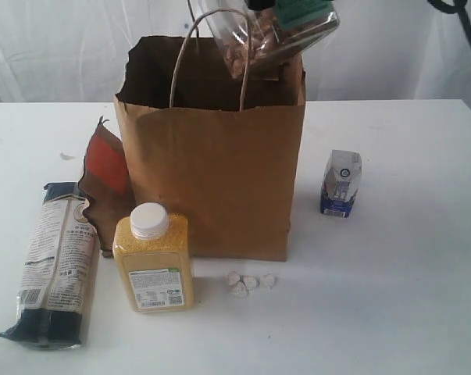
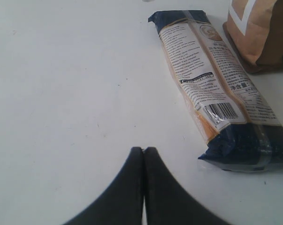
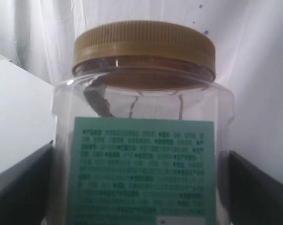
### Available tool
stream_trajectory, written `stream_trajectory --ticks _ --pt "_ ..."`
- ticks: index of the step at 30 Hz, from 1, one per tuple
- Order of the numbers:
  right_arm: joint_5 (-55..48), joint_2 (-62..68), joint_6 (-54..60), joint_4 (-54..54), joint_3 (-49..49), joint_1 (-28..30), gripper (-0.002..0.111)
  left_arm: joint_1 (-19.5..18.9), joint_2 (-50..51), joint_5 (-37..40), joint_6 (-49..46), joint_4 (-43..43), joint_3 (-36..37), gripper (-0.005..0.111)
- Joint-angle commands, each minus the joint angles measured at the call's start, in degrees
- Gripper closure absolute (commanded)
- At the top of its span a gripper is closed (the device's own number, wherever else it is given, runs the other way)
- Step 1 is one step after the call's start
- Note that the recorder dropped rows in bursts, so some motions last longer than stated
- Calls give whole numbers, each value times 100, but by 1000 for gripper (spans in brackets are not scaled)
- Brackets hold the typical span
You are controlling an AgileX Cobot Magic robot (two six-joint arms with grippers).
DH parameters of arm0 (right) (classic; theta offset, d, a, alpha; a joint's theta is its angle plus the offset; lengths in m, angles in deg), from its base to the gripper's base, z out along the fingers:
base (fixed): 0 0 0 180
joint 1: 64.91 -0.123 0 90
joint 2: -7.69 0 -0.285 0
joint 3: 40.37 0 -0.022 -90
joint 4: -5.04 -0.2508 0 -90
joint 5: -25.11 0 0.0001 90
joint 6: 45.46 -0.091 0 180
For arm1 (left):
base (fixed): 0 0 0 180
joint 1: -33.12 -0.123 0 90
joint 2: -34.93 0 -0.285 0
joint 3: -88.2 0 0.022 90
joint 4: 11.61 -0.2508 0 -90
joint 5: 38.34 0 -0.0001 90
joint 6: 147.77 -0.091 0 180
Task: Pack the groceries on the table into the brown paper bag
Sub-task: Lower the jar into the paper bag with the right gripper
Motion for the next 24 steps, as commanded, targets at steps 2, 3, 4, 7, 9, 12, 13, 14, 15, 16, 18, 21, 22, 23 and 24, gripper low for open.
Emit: stream_trajectory --ticks 2,3,4,7,9,12,13,14,15,16,18,21,22,23,24 --pt "245 64 45 -54 -72 -99 101 -2 -22 36 2 25 39 107" --pt "245 97 45 -54 -72 -99 100 -2 -22 36 2 25 39 107" --pt "245 125 45 -54 -72 -99 98 -2 -22 36 2 25 39 107" --pt "245 206 45 -54 -72 -99 94 -2 -22 36 2 25 39 107" --pt "245 262 45 -54 -72 -99 92 -2 -22 36 2 25 39 107" --pt "236 328 45 -54 -72 -105 90 -2 -22 36 2 25 39 107" --pt "236 338 45 -65 -72 -105 89 -2 -22 36 2 25 39 107" --pt "236 368 45 -65 -72 -105 89 -2 -22 36 2 25 39 107" --pt "236 386 45 -65 -72 -105 89 -2 -22 36 2 25 39 107" --pt "236 394 45 -80 -72 -105 89 -2 -22 36 2 25 39 107" --pt "236 406 45 -80 -72 -105 88 -2 -22 36 2 25 39 107" --pt "236 406 45 -80 -72 -105 82 -2 -22 36 2 25 39 107" --pt "236 406 45 -80 -72 -105 79 -2 -22 36 2 25 39 107" --pt "236 406 45 -80 -72 -105 76 -2 -22 36 2 25 39 107" --pt "236 406 45 -80 -72 -105 72 -2 -22 36 2 25 39 107"
